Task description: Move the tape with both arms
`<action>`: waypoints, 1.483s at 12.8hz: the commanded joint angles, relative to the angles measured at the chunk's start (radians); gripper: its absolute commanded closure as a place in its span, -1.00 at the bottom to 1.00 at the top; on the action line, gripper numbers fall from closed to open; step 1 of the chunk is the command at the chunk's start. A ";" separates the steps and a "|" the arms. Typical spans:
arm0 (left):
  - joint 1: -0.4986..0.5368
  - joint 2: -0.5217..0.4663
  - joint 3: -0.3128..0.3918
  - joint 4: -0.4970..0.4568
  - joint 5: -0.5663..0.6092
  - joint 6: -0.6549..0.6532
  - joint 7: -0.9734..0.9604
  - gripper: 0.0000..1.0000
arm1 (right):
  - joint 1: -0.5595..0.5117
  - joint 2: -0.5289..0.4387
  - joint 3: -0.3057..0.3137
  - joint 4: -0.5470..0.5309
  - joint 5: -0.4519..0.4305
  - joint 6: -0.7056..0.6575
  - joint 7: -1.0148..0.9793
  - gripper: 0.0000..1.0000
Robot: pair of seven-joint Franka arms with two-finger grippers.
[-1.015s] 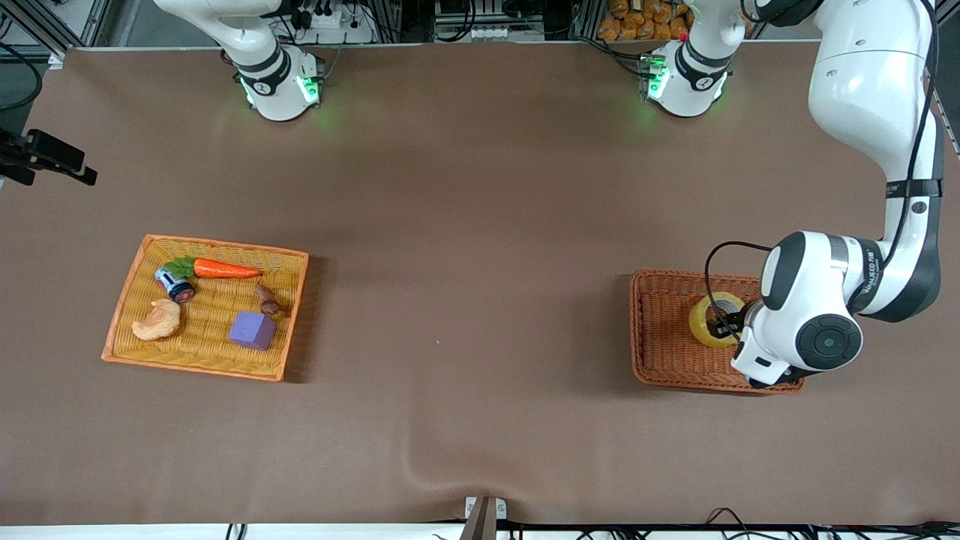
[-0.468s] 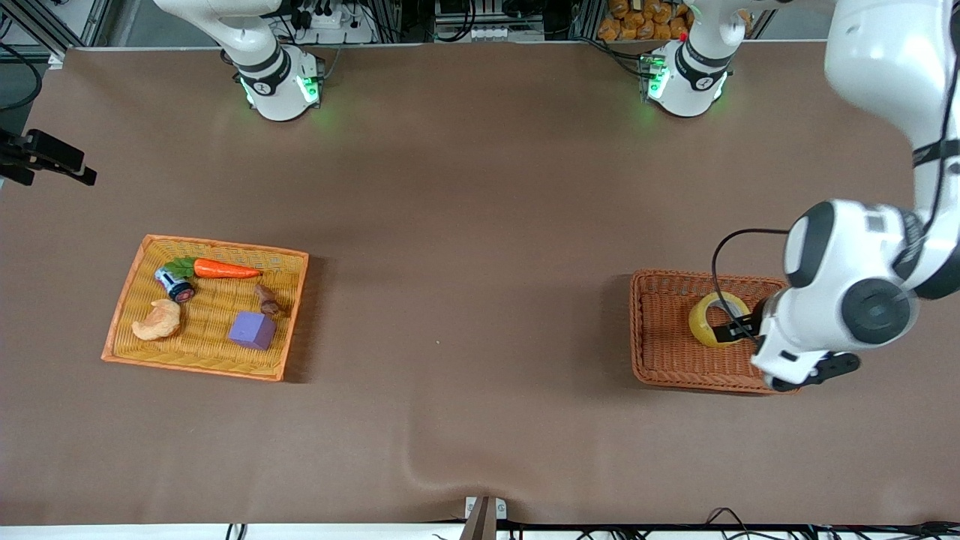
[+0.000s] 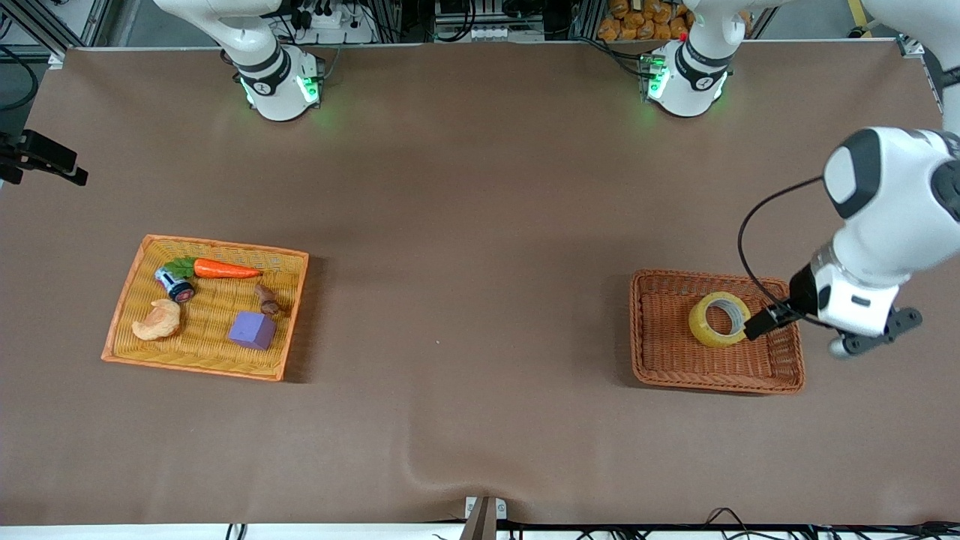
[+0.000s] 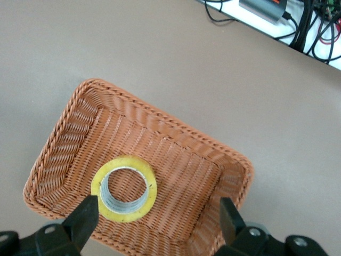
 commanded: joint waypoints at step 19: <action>-0.055 -0.195 0.053 0.286 -0.038 -0.733 0.714 -1.00 | -0.011 0.028 0.010 0.043 -0.021 -0.011 -0.015 -1.00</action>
